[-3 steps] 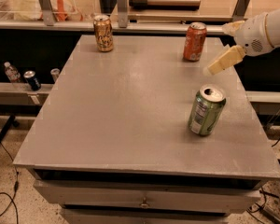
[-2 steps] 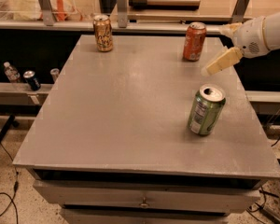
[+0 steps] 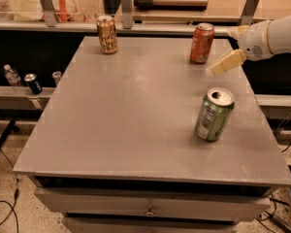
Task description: Move coke can near green can
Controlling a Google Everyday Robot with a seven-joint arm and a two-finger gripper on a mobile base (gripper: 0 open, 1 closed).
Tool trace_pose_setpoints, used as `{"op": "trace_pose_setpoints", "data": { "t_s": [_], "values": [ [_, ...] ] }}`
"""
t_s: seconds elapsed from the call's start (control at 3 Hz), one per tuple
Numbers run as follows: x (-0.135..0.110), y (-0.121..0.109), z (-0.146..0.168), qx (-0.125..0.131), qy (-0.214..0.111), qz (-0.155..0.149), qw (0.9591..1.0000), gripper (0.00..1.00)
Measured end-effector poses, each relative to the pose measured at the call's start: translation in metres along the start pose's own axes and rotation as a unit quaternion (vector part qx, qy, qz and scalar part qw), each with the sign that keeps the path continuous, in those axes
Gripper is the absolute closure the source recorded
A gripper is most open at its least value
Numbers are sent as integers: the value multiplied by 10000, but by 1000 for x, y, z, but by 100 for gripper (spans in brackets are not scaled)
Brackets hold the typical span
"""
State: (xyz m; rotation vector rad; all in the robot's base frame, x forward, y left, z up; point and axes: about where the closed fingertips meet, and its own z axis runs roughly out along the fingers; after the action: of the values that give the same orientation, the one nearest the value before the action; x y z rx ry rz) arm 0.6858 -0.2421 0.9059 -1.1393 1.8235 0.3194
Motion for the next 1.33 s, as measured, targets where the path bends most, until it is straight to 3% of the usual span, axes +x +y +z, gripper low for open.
{"op": "trace_pose_setpoints", "data": {
  "t_s": [0.67,1.33],
  "values": [
    [13,-31,4,397,-118,438,9982,0],
    [5,-47,8,583,-135,754,9954,0]
  ]
}}
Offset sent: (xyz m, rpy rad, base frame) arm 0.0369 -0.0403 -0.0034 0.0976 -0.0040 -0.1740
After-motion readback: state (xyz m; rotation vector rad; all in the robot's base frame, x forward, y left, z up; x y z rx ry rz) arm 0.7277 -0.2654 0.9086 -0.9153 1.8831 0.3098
